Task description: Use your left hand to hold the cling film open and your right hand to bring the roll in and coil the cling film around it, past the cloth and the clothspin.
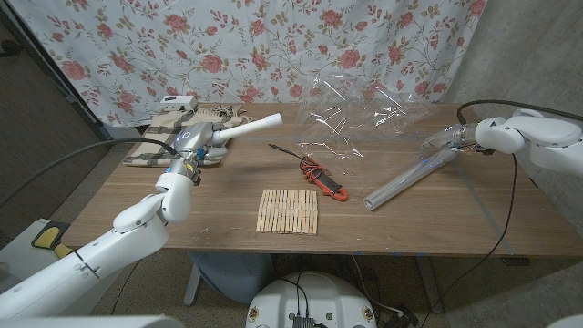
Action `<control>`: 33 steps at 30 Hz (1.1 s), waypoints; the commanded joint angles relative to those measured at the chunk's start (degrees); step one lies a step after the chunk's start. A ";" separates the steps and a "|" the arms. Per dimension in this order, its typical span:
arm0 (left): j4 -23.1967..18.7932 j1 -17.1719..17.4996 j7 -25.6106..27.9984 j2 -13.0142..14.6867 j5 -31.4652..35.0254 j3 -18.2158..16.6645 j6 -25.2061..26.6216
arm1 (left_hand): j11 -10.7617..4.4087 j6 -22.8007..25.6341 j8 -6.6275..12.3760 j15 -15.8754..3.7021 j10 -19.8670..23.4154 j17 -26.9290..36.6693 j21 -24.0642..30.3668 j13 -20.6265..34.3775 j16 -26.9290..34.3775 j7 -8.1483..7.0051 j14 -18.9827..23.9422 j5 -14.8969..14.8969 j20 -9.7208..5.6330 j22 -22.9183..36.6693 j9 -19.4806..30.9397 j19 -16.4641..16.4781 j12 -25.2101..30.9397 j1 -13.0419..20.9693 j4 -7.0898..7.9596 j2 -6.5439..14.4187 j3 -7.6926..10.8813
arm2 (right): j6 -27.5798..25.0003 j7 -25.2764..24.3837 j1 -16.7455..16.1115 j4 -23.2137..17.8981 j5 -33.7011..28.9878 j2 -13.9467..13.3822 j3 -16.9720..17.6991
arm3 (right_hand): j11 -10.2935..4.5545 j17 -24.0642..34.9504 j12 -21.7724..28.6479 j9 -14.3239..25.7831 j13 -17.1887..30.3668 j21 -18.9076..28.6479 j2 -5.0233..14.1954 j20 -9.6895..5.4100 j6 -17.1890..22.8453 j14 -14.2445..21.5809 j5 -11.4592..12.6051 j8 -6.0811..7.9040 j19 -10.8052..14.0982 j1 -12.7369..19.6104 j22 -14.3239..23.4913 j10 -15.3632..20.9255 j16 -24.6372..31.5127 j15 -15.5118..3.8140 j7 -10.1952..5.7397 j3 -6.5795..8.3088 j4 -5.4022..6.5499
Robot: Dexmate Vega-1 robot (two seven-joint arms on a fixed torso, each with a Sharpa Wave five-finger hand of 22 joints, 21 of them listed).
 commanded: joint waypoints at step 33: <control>-0.65 -0.19 -1.10 0.66 0.54 0.12 0.12 | -0.18 -0.07 14.49 0.08 3.25 0.04 -0.16 6.90 0.30 0.04 -0.07 0.21 -0.01 -0.49 5.26 0.19 11.71 -0.45 -0.03 0.01 0.38 | 0.20 3.30 3.39 5.88 3.04 3.80 -3.24 | -1.75 -0.75 4.58 4.78 3.22 2.80 -1.00 2.65 6.78 16.85 -3.36 6.50 13.76 0.29 0.46 8.61 2.63 -7.16 -0.57 4.98 -0.20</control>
